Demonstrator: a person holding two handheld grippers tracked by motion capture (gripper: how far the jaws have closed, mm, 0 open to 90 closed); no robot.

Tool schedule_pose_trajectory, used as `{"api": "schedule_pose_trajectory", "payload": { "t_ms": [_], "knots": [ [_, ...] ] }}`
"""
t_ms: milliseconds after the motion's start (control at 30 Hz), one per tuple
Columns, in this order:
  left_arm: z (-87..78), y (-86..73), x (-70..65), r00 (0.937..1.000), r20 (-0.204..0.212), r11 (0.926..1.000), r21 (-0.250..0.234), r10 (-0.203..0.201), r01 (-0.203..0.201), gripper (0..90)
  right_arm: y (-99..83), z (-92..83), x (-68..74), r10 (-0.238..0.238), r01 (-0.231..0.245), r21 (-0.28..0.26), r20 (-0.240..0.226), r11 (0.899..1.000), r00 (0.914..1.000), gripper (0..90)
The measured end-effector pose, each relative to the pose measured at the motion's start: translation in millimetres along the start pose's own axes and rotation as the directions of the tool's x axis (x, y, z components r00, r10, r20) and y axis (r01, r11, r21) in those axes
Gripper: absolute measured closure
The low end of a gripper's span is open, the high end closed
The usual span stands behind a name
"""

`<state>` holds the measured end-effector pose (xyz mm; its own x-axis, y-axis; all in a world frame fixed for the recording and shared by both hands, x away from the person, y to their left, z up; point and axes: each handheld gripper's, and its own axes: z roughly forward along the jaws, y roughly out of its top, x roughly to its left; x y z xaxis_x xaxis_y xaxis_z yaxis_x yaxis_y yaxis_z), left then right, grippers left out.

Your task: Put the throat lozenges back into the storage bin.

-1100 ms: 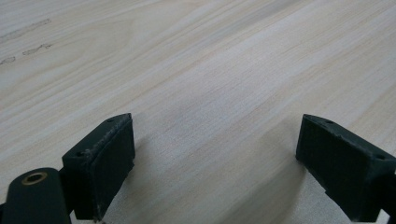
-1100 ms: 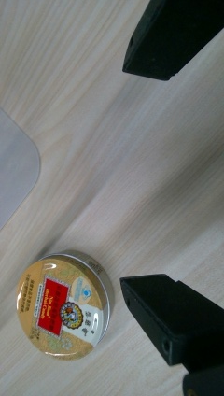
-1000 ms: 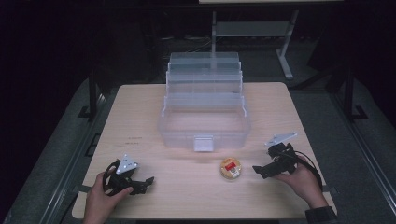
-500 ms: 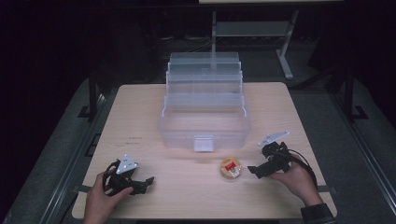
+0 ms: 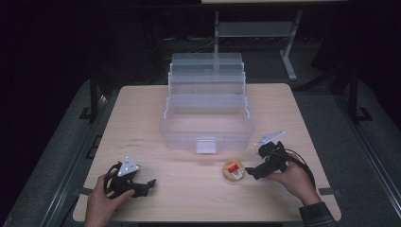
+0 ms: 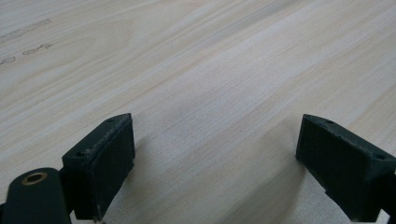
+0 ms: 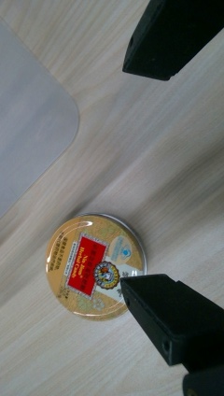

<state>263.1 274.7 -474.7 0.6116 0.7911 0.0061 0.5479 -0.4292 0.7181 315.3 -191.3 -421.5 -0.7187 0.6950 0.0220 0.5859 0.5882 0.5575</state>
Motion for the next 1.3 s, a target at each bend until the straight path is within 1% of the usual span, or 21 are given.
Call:
{"api": "schedule_pose_trajectory", "payload": {
  "t_ms": [33,267,467,733,1033,1300],
  "knots": [
    [0.0,0.0,0.0,1.0,0.0,1.0,0.0,0.0,0.0,10.8,1.0,0.3,0.4,0.002,-0.002,-0.005,-0.004,1.0,1.0,0.1],
    [0.0,0.0,0.0,1.0,0.0,1.0,0.0,0.0,0.0,10.8,7.6,3.3,3.9,-0.013,0.013,0.009,-0.015,1.0,0.9998,0.1],
    [0.0,0.0,0.0,1.0,0.0,1.0,0.0,0.0,0.0,10.7,14.1,6.3,6.8,-0.037,0.038,0.018,-0.026,0.999,0.999,0.1],
    [0.0,0.0,0.0,1.0,0.0,1.0,0.0,0.0,0.0,10.7,21.4,11.9,12.1,-0.057,0.058,0.032,-0.041,0.998,0.9975,0.1],
    [0.0,0.0,0.0,1.0,0.0,1.0,0.0,0.0,0.0,10.7,27.5,20.5,19.6,-0.068,0.071,0.049,-0.07,0.996,0.9952,0.1],
    [0.0,0.0,0.0,1.0,0.0,1.0,0.0,0.0,0.0,10.7,32.4,27.0,26.3,-0.079,0.084,0.06,-0.085,0.995,0.9932,0.1]
  ]
}}
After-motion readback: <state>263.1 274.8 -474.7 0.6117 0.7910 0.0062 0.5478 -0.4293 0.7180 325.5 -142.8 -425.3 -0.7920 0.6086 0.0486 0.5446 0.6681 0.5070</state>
